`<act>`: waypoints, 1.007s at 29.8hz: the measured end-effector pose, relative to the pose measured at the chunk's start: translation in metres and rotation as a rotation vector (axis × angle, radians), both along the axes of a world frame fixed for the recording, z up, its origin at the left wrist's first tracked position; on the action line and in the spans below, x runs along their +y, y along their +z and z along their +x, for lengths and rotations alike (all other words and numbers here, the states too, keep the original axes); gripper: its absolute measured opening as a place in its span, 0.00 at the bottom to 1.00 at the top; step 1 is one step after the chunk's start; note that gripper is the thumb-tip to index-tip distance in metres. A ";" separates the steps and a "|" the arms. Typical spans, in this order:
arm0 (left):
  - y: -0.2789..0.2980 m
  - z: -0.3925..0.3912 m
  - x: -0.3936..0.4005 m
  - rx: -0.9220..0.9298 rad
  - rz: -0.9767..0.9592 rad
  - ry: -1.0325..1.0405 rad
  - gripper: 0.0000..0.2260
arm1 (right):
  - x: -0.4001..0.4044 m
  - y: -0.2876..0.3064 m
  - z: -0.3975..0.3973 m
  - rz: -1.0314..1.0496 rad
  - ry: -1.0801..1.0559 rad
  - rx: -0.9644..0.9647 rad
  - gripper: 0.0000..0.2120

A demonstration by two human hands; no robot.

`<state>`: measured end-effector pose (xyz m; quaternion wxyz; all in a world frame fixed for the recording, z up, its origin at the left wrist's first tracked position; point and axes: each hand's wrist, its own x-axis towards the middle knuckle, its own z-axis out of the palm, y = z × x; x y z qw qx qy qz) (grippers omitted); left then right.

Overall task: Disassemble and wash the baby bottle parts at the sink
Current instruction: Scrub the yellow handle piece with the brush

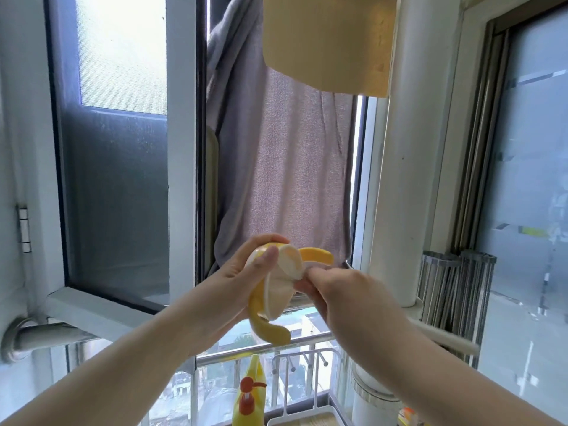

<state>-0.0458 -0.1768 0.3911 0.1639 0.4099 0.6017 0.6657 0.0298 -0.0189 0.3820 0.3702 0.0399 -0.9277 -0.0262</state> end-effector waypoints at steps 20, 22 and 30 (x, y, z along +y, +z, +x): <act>-0.006 -0.009 -0.005 0.355 -0.075 0.071 0.19 | 0.002 -0.004 0.005 -0.399 0.132 -0.362 0.20; -0.011 -0.012 -0.007 0.403 -0.069 0.078 0.29 | -0.003 0.000 0.011 -0.762 0.234 -0.624 0.18; -0.019 -0.015 -0.006 0.271 -0.174 0.082 0.40 | 0.004 0.006 0.016 -1.323 0.442 -0.735 0.18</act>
